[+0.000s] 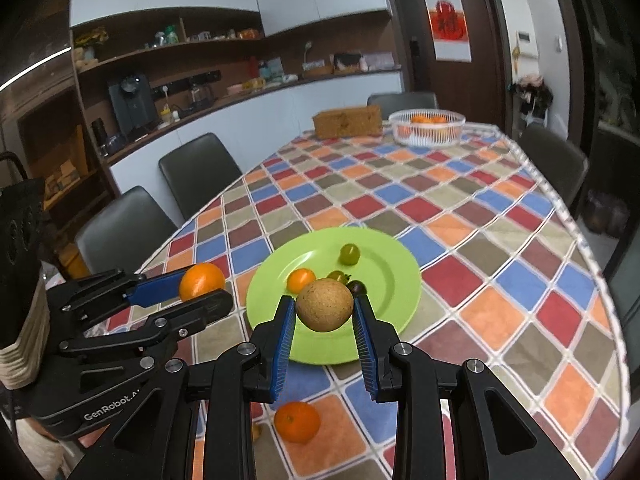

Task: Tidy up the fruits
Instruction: 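Carry the orange and the brown fruit over the lime-green plate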

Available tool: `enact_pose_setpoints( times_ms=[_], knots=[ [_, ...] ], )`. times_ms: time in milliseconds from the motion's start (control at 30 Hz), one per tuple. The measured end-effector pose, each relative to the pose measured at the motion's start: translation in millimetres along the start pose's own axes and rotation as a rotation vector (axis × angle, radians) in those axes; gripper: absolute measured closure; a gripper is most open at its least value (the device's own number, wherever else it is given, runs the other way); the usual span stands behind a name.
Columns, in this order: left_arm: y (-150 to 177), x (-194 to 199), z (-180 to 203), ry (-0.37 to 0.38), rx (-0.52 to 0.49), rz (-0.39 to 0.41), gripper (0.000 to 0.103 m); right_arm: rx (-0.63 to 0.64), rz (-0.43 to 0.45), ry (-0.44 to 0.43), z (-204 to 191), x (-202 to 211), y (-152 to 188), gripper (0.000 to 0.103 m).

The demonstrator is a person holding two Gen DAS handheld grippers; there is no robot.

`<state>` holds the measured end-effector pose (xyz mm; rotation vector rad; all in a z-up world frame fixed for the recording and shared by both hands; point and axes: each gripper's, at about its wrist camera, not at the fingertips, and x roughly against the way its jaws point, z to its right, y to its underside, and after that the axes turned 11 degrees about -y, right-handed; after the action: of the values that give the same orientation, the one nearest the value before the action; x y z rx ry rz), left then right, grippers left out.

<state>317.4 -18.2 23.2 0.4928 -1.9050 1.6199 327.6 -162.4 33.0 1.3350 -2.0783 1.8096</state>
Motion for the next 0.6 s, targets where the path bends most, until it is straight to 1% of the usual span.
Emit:
enact_pose_setpoints(
  times_ms=[167, 300, 433, 600],
  knots=[
    [-2.5, -32.1, -4.2, 0.011, -0.001, -0.071, 0.071, -0.045, -0.068, -0.024, 15.3, -31.0, -1.5, 0.072],
    [-4.3, -53.7, -9.5, 0.016, 0.014, -0.122, 0.071, -0.051, -0.112, -0.019, 22.8, -51.8, -2.8, 0.072],
    [-5.3, -71.9, -14.7, 0.026, 0.035, -0.169, 0.071, -0.042, -0.141, 0.005, 28.1, -68.4, -4.7, 0.072],
    [-5.8, -87.8, -16.3, 0.025, 0.033, -0.207, 0.071, -0.061, -0.176, 0.009, 37.1, -86.2, -5.8, 0.072]
  ],
)
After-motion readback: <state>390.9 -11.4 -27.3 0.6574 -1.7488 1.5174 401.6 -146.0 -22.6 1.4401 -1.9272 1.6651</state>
